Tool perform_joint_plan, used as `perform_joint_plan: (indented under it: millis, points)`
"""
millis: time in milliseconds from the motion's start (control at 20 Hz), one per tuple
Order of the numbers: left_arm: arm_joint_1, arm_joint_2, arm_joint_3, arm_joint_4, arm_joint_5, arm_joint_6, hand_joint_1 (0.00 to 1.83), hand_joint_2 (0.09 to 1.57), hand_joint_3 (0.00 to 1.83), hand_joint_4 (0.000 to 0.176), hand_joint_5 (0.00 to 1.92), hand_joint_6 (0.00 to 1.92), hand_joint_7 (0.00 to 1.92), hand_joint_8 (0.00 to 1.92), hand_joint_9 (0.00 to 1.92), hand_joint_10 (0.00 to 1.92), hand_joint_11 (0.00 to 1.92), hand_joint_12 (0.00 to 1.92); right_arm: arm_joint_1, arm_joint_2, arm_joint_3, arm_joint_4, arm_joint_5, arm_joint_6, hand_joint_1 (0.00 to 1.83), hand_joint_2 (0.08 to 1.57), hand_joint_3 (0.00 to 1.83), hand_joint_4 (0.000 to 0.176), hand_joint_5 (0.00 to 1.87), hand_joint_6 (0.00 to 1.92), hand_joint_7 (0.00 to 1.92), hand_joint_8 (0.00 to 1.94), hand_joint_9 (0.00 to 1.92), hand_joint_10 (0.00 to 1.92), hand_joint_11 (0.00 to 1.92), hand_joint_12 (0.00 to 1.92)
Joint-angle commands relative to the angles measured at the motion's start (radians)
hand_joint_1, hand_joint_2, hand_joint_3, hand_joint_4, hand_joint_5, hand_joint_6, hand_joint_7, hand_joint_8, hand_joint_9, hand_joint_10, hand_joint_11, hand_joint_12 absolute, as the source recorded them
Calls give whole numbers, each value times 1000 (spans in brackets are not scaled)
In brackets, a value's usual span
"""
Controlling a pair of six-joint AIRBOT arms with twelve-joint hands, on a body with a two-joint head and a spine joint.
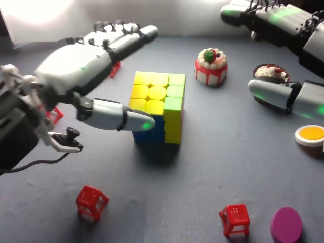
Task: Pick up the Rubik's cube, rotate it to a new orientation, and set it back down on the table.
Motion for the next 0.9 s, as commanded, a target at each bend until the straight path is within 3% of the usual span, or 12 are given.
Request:
perform_joint_plan:
  millis: [0,100,200,250,300,350,450,500,600,650,800,850]
  points:
    - [4,17,0,7,-216,-28,545,897,33,137,0,0,0,0,0,0,0,0,2,7,-2,24,125,1,675,1363,0,1,0,151,0,16,0,315,0,1157]
    - [45,55,-34,-2,-336,-39,470,1042,42,95,0,0,0,0,0,0,0,0,-1,18,-7,32,127,-5,704,1361,0,0,0,31,0,0,0,190,0,946]
    - [77,77,-55,-9,-437,-55,453,1041,22,138,0,0,0,0,0,0,0,0,-7,38,-21,40,136,-18,718,1351,0,0,0,0,0,0,0,93,0,744]
    - [97,88,-61,-12,-482,-69,472,1093,0,75,0,0,0,0,0,0,0,795,-12,47,-26,47,146,-22,685,1349,0,0,0,0,0,0,0,59,0,729]
    - [112,96,-68,-20,-507,-69,497,1101,0,88,13,3,0,0,6,2,0,1010,-17,54,-29,53,154,-26,663,1358,0,0,0,0,0,0,0,43,0,718]
    - [141,109,-78,-37,-547,-68,516,1163,0,74,3,6,0,0,0,0,0,889,-22,66,-37,61,161,-36,648,1356,0,0,0,0,0,0,1,9,0,582]
    - [178,120,-84,-68,-596,-74,545,1159,0,127,14,4,6,0,54,18,0,914,-30,82,-50,78,169,-62,638,1318,0,3,0,0,0,0,0,0,0,462]
    - [196,122,-81,-84,-603,-86,538,1189,3,131,2,0,0,0,52,12,0,819,-36,88,-53,87,174,-67,671,1294,0,3,0,0,0,0,0,0,0,344]
    - [234,122,-71,-111,-624,-118,302,1225,4,131,0,0,0,0,16,1,0,506,-54,96,-55,105,187,-68,682,1247,0,13,0,0,0,0,0,0,0,26]
    - [247,124,-73,-122,-633,-116,160,1208,0,167,0,0,0,0,2,0,0,235,-57,99,-56,112,189,-68,656,1229,0,24,0,0,0,0,0,0,0,4]
    - [272,145,-86,-135,-630,-85,127,1204,0,174,0,0,0,0,0,0,0,125,-71,113,-69,140,196,-113,650,1225,0,26,0,0,0,0,0,0,0,0]
    - [272,152,-86,-130,-613,-79,25,1123,0,169,0,0,0,0,0,0,0,24,-78,115,-68,151,196,-116,580,1209,0,27,0,0,0,0,0,0,0,0]
